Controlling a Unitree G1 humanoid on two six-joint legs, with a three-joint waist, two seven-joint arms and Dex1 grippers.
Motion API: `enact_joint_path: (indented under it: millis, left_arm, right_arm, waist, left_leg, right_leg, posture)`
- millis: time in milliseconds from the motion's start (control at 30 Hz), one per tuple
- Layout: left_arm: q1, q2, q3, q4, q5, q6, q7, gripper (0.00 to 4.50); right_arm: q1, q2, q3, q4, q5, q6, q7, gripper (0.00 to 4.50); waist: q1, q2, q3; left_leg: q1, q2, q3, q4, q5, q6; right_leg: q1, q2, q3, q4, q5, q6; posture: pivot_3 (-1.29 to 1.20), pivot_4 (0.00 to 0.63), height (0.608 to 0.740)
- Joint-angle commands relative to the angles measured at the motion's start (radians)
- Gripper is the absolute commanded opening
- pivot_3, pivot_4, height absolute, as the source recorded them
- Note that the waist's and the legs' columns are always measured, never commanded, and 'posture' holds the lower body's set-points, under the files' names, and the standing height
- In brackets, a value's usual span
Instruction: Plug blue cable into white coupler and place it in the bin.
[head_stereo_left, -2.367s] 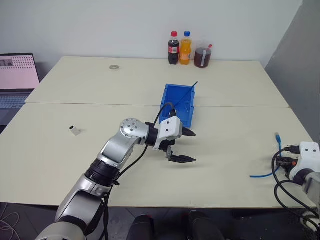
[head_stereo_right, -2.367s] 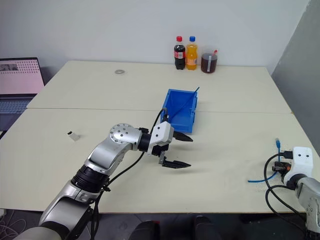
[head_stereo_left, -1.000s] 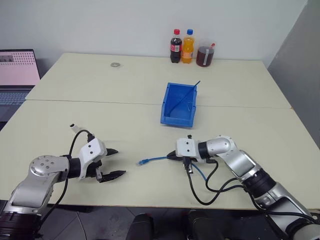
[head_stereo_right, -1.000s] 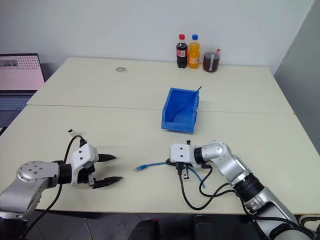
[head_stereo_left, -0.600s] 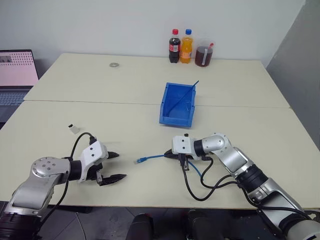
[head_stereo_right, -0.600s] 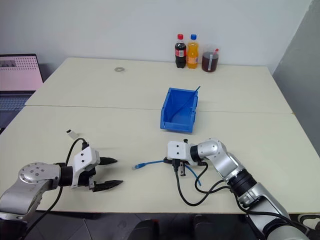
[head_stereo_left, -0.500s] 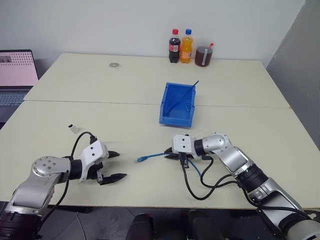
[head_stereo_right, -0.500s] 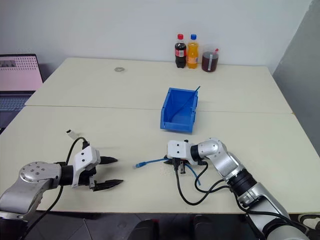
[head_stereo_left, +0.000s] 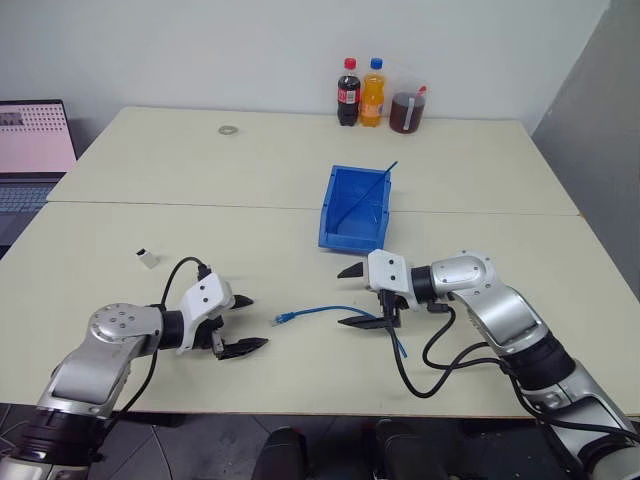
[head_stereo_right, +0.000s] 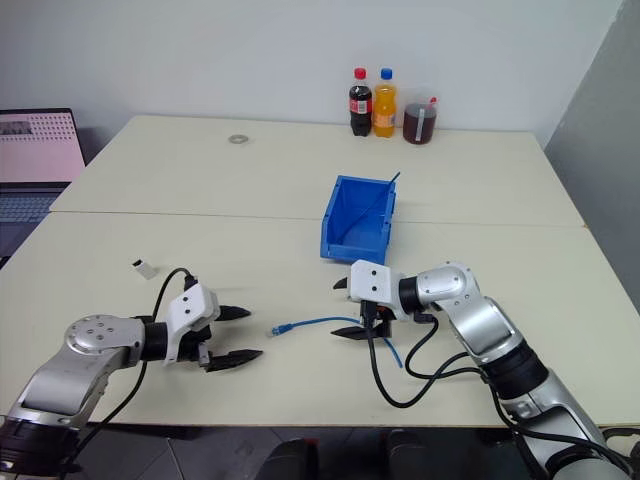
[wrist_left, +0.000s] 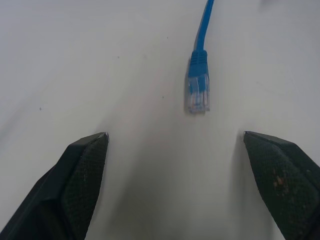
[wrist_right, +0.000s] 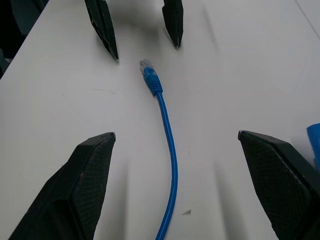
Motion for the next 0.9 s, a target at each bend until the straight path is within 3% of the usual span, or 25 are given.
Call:
enact_joint_path:
  millis: [33, 167, 267, 567, 767, 800, 900]
  left_arm:
    - [-0.02, -0.006, -0.031, -0.038, 0.021, 0.026, 0.023, 4.5]
    - [-0.028, -0.009, -0.063, -0.041, 0.039, 0.04, 0.029, 4.5]
    - [-0.027, -0.012, -0.091, -0.053, 0.055, 0.049, 0.035, 4.04]
    - [-0.025, -0.056, -0.143, -0.092, 0.079, 0.103, 0.087, 2.05]
    - [0.01, -0.048, -0.123, -0.089, 0.045, 0.12, 0.069, 0.45]
    - [0.013, -0.048, -0.116, -0.089, 0.035, 0.125, 0.066, 0.26]
    - [0.017, -0.046, -0.103, -0.058, 0.033, 0.098, 0.062, 0.23]
  right_arm:
    - [0.02, -0.018, -0.035, -0.11, 0.018, 0.041, -0.031, 4.06]
    - [0.042, -0.039, -0.033, -0.161, 0.012, 0.065, -0.047, 4.06]
    - [0.057, -0.049, -0.037, -0.191, 0.015, 0.081, -0.064, 4.08]
    - [0.095, -0.063, -0.048, -0.243, 0.019, 0.117, -0.107, 4.08]
    - [0.131, -0.06, -0.082, -0.285, 0.073, 0.155, -0.117, 4.08]
    - [0.139, -0.055, -0.092, -0.297, 0.1, 0.178, -0.116, 4.08]
    - [0.16, -0.053, -0.119, -0.321, 0.153, 0.222, -0.123, 4.08]
  waist:
    - [0.0, 0.0, 0.0]
    - [-0.001, 0.0, 0.0]
    - [0.001, 0.0, 0.0]
    - [0.005, 0.001, -0.001]
    - [0.004, 0.001, -0.002]
    - [0.002, 0.001, -0.002]
    - [0.0, 0.001, -0.003]
  left_leg:
    - [0.0, 0.0, 0.0, 0.0, 0.0, 0.0]
    - [0.0, 0.0, 0.0, 0.0, 0.0, 0.0]
    - [0.0, 0.0, 0.0, 0.0, 0.0, 0.0]
    - [0.002, -0.001, 0.0, 0.001, 0.0, 0.0]
    - [0.004, -0.001, 0.0, 0.001, 0.0, 0.0]
    - [0.004, 0.0, 0.0, 0.0, 0.0, 0.0]
    - [0.004, 0.0, -0.001, 0.0, 0.0, 0.0]
  right_leg:
    - [0.0, 0.0, 0.0, 0.0, 0.0, 0.0]
    - [0.0, 0.0, 0.0, 0.001, 0.0, 0.0]
    - [0.0, 0.0, 0.0, 0.0, 0.0, 0.0]
    - [0.003, -0.001, 0.0, 0.0, -0.002, 0.005]
    - [0.005, -0.001, 0.001, 0.0, -0.002, 0.006]
    - [0.005, -0.001, 0.001, 0.0, -0.002, 0.006]
    - [0.005, 0.0, 0.001, 0.0, -0.002, 0.006]
  posture:
    - [0.0, 0.15, 0.74]
    - [0.0, 0.15, 0.74]
    - [0.0, 0.15, 0.74]
    - [0.0, 0.15, 0.74]
    - [0.0, 0.15, 0.74]
    - [0.0, 0.15, 0.74]
    - [0.0, 0.15, 0.74]
